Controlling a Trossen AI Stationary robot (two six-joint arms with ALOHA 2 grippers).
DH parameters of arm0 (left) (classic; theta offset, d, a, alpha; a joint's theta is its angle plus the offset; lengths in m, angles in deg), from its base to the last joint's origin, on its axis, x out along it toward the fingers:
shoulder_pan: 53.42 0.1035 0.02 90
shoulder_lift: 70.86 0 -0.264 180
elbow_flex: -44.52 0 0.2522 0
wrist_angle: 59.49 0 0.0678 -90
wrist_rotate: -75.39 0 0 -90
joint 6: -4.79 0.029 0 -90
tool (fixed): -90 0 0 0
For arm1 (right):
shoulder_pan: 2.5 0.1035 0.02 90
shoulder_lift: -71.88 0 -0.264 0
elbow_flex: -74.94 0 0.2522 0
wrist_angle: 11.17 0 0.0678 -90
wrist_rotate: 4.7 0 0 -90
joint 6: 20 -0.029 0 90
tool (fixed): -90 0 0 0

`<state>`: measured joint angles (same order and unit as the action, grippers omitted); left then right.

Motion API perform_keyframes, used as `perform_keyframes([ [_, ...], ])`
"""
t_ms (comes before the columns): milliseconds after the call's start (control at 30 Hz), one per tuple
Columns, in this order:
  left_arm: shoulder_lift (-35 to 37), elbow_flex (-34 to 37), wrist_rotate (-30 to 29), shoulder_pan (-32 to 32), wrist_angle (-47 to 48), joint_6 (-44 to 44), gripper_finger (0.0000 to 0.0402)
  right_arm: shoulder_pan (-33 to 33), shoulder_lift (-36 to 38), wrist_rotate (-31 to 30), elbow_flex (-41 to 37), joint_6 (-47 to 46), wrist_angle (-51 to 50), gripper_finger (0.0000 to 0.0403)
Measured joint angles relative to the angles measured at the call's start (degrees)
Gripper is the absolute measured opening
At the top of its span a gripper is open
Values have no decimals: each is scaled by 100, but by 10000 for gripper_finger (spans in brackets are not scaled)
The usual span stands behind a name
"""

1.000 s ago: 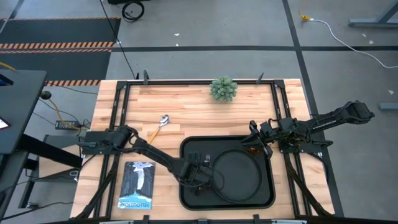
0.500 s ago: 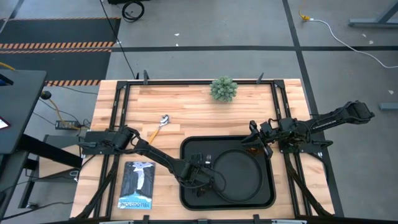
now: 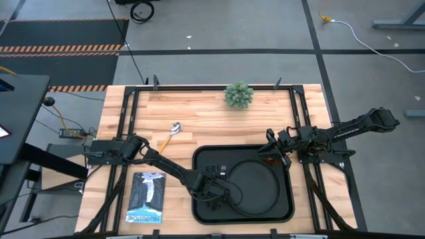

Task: Pick and place plate/cup/fork/spoon on tray
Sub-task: Put the orange fork on the black serving tray to the left of the black plate

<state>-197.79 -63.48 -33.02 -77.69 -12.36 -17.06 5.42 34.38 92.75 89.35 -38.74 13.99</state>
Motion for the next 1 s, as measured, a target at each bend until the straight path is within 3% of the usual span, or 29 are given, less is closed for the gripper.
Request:
perform_keyframes([
  [1000, -45, -2, 14, 0, -193, 321, 94, -2, 0, 19, 0, 32, -2, 84],
])
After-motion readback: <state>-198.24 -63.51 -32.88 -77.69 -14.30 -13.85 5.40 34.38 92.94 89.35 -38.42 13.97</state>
